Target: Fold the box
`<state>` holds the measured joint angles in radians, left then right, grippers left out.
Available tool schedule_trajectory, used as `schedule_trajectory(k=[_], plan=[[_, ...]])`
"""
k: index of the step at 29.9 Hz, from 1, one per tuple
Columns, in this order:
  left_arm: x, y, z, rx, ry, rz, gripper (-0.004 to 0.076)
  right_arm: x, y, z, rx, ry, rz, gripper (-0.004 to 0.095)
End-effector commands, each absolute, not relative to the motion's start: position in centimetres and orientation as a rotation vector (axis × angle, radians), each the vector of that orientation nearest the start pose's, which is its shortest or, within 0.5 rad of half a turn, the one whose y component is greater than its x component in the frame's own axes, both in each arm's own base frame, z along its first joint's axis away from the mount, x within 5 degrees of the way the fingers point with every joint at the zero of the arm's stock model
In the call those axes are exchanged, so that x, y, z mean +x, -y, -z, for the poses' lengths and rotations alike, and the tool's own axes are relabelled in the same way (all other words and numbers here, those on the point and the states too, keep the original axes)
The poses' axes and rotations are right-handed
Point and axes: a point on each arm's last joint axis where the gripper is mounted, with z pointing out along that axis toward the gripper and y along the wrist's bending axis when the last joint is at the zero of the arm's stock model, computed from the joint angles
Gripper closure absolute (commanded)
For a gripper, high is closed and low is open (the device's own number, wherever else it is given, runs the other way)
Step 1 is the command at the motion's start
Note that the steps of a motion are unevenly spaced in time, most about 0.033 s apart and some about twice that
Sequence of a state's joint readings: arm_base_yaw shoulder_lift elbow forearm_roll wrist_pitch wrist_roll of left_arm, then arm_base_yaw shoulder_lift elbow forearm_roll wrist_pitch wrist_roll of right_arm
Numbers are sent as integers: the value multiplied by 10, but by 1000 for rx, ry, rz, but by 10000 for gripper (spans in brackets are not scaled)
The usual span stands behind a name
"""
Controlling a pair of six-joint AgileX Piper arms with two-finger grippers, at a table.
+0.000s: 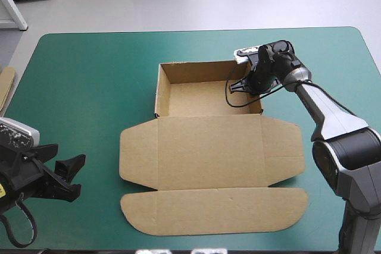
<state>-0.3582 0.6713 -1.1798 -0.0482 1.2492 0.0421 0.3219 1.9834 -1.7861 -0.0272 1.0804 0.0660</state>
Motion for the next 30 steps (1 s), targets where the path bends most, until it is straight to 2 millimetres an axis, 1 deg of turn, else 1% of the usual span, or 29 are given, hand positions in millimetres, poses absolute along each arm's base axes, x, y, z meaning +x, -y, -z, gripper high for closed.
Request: schedule_trajectory(k=[1, 4, 6, 7, 9, 11, 13, 19, 22, 26, 30], plan=[[64, 29, -438, 446, -2163, 250, 283, 408, -117, -313, -423, -2617, 173, 927], [64, 30, -438, 450, -2173, 253, 283, 410, -93, -320, -412, -2598, 345, 927], [63, 29, -437, 451, -2180, 252, 283, 411, -73, -327, -383, -2582, 420, 927], [63, 30, -437, 452, -2183, 255, 283, 412, -61, -330, -361, -2574, 458, 927], [63, 30, -437, 453, -2182, 262, 283, 414, -35, -335, -313, -2564, 533, 927], [63, 30, -437, 453, -2183, 262, 283, 416, -3, -337, -255, -2564, 614, 927], [63, 30, -437, 453, -2183, 262, 283, 416, 30, -338, -173, -2570, 644, 927], [63, 30, -437, 453, -2181, 262, 283, 409, 121, -329, 14, -2603, 729, 927], [63, 30, -437, 453, -2181, 262, 283, 402, 153, -323, 61, -2626, 765, 927], [63, 30, -437, 453, -2181, 260, 283, 396, 181, -309, 122, -2653, 781, 927], [63, 30, -437, 453, -2181, 260, 283, 396, 189, -287, 117, -2689, 772, 924]])
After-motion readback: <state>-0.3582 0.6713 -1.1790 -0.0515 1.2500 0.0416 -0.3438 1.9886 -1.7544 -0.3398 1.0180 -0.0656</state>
